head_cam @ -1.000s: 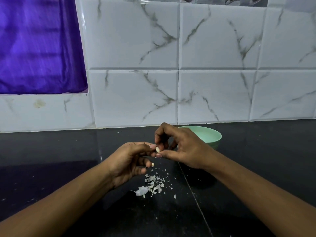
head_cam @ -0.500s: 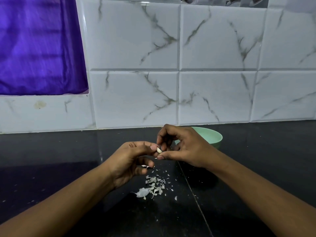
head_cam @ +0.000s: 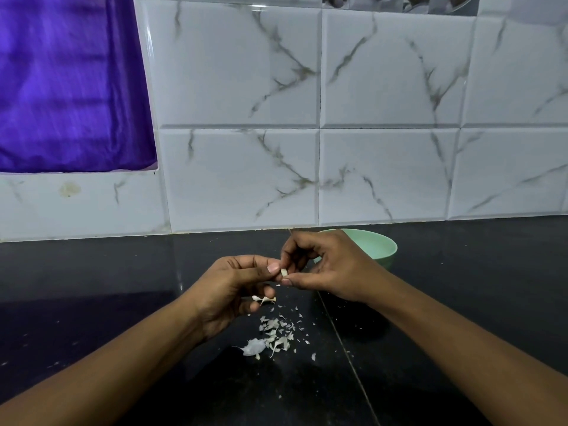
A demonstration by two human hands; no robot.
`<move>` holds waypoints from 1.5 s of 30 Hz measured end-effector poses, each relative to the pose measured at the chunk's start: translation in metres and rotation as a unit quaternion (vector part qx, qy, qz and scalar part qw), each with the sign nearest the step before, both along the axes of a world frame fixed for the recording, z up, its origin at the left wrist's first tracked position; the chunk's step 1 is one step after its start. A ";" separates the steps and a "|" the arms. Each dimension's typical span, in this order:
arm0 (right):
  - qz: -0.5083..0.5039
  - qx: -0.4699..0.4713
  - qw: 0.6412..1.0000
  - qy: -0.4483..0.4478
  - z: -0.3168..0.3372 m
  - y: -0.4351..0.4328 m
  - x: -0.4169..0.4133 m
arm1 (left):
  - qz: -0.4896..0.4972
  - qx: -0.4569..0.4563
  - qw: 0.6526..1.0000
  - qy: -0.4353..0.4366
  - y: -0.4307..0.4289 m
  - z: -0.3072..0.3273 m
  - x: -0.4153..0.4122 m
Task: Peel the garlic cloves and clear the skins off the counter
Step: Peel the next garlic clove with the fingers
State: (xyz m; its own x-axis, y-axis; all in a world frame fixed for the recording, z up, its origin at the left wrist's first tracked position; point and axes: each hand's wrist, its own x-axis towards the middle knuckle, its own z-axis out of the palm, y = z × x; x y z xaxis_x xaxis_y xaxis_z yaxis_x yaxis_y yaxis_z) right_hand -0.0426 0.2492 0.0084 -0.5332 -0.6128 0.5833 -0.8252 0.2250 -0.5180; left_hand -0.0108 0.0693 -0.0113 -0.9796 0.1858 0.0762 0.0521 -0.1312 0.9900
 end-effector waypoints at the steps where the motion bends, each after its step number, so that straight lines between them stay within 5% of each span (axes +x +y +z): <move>1: -0.003 0.002 1.000 0.006 0.000 0.000 0.000 | 0.004 -0.003 1.000 0.002 0.000 0.000 0.000; 45: 0.019 -0.111 0.994 -0.006 -0.007 -0.006 0.003 | 0.011 0.029 0.999 0.043 0.003 0.005 0.006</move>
State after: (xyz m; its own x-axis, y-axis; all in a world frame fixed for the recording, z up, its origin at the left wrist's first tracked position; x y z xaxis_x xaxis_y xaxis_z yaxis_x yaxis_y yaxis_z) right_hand -0.0401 0.2433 0.0018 -0.5201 -0.4893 0.7000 -0.8245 0.0739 -0.5610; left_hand -0.0053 0.0720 -0.0059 -0.9728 0.1569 0.1702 0.1403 -0.1853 0.9726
